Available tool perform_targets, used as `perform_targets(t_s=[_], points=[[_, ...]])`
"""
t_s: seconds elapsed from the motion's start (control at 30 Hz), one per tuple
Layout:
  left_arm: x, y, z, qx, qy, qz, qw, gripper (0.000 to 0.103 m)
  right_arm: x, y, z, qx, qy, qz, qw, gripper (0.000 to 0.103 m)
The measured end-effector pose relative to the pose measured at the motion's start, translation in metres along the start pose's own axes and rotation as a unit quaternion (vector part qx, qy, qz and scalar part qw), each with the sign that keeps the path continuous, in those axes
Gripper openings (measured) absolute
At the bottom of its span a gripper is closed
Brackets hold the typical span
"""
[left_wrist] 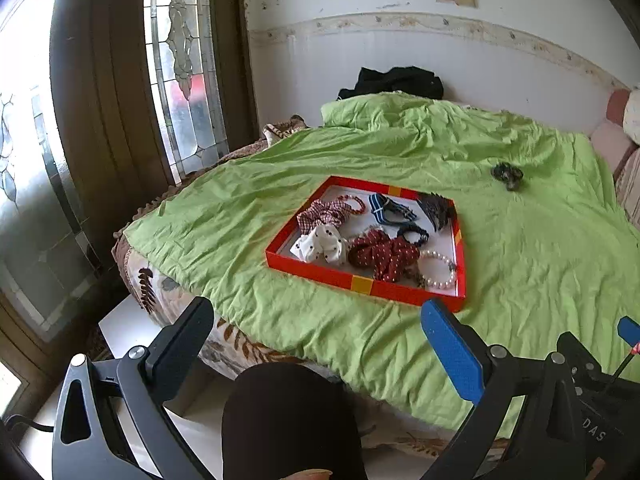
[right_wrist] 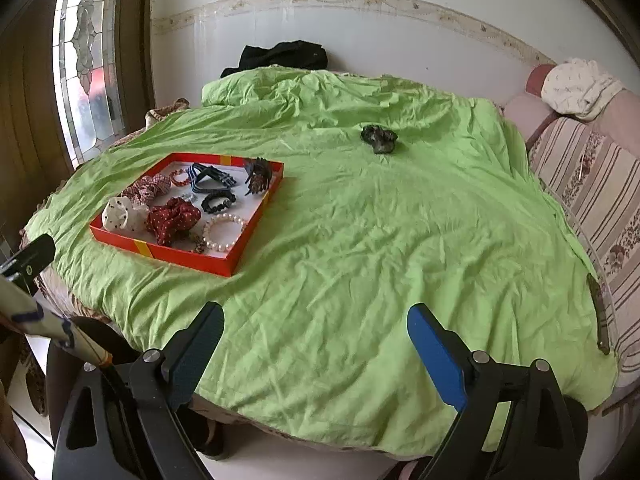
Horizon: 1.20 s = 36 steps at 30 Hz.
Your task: Organize jewelry
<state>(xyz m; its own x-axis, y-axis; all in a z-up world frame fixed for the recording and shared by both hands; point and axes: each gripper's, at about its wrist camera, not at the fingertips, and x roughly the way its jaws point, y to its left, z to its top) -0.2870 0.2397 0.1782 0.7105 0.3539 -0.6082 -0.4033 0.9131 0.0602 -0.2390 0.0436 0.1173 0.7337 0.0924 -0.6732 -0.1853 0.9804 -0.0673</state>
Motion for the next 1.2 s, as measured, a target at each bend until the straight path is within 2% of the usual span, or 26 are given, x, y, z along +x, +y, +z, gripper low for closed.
perform_targets(t_s=[0.4, 1.2], points=[[0.010, -0.011, -0.008, 0.012, 0.023, -0.005, 0.9997, 0.103, 0.011, -0.004, -0.008, 0.002, 0.019, 0.002, 1.000, 0.095], [0.013, -0.017, -0.015, 0.011, 0.040, -0.013, 0.9991, 0.103, 0.007, -0.002, -0.012, 0.000, 0.014, 0.006, 1.000, 0.095]])
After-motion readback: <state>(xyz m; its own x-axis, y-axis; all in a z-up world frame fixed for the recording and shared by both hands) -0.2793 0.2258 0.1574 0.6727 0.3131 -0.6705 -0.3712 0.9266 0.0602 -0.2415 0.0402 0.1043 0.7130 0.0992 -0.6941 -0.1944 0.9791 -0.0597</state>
